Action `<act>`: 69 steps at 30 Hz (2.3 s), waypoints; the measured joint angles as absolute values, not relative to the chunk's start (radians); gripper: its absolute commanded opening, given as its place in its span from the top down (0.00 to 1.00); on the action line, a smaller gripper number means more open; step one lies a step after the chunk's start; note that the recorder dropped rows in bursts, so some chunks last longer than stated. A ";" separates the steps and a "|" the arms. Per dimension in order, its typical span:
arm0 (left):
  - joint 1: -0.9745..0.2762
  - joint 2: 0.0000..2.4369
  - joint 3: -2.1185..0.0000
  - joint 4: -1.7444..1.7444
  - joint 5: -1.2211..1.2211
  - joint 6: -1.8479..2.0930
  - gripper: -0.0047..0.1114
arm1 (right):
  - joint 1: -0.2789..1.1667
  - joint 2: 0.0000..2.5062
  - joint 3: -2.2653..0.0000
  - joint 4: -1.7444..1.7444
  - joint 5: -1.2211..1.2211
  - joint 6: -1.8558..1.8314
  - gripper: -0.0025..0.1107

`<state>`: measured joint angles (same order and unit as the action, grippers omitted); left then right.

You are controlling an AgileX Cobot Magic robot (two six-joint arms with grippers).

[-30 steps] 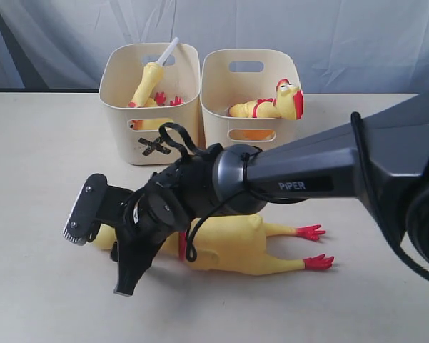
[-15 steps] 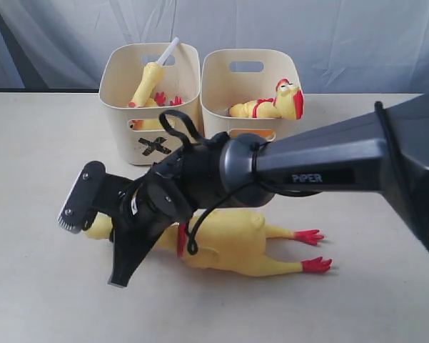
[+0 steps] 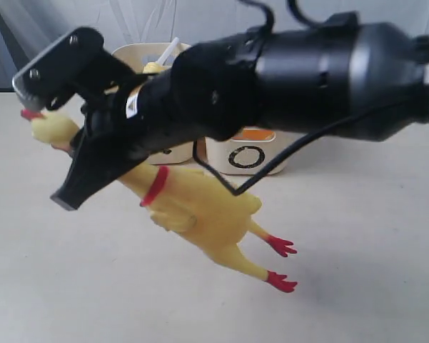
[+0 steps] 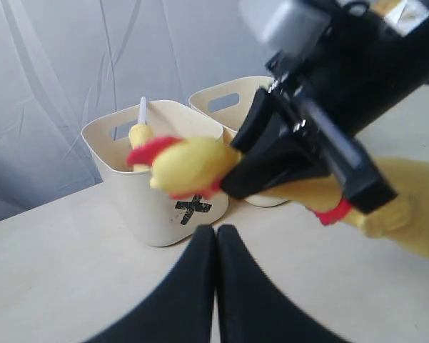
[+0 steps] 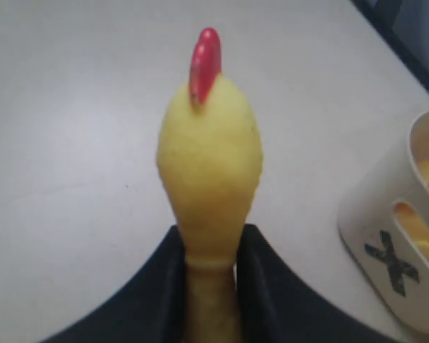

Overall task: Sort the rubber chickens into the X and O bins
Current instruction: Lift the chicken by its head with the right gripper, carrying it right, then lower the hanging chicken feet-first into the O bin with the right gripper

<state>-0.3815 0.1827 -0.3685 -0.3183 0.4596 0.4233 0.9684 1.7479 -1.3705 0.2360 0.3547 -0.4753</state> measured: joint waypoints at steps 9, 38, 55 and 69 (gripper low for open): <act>-0.382 0.183 -0.369 -0.318 0.460 0.423 0.96 | 0.968 1.512 -1.371 0.340 0.361 -0.455 0.99; -0.382 0.183 -0.369 -0.318 0.460 0.423 0.96 | 0.345 1.178 -1.359 0.294 0.227 -0.202 0.99; -0.382 0.183 -0.369 -0.318 0.458 0.423 0.96 | 0.274 1.260 -1.359 0.441 -0.086 -0.158 0.99; -0.382 0.183 -0.369 -0.320 0.458 0.423 0.96 | 0.274 1.466 -1.359 0.461 -0.447 0.138 0.99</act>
<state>-0.3815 0.1827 -0.3685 -0.3203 0.4578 0.4233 0.2741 1.4657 -1.3587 0.4611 -0.4470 0.1376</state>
